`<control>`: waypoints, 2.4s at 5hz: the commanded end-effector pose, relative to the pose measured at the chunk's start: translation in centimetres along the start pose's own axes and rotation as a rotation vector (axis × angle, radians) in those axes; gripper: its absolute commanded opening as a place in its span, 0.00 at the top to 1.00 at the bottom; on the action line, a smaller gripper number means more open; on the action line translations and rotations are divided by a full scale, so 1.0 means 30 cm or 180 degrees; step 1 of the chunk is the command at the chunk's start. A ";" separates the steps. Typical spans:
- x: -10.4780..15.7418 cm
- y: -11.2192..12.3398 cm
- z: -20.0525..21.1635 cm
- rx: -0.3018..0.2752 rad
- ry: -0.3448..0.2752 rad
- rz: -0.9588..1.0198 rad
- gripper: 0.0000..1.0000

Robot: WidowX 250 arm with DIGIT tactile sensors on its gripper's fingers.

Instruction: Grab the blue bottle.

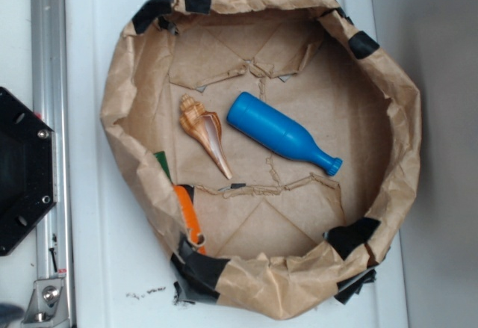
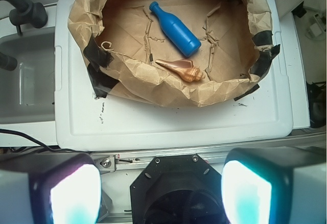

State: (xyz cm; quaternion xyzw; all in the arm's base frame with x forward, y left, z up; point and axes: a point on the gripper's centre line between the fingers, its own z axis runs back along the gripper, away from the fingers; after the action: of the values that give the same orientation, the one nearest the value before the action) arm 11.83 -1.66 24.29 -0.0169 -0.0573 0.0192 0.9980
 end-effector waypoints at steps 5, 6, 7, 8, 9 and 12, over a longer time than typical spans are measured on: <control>0.456 0.095 -0.526 -0.0093 -0.0482 -0.0891 0.00; 0.474 0.083 -0.655 0.0128 -0.0246 -0.1514 0.00; 0.464 0.049 -0.726 0.0215 -0.0062 -0.1978 0.00; 0.492 0.058 -0.728 0.0227 -0.0053 -0.1904 1.00; 0.524 0.057 -0.577 0.0247 -0.0120 -0.1482 1.00; 0.484 0.052 -0.171 0.0058 0.0236 -0.0157 1.00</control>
State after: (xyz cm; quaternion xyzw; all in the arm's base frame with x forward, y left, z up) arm 25.83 0.38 18.41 -0.0100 0.0195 -0.0155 0.9996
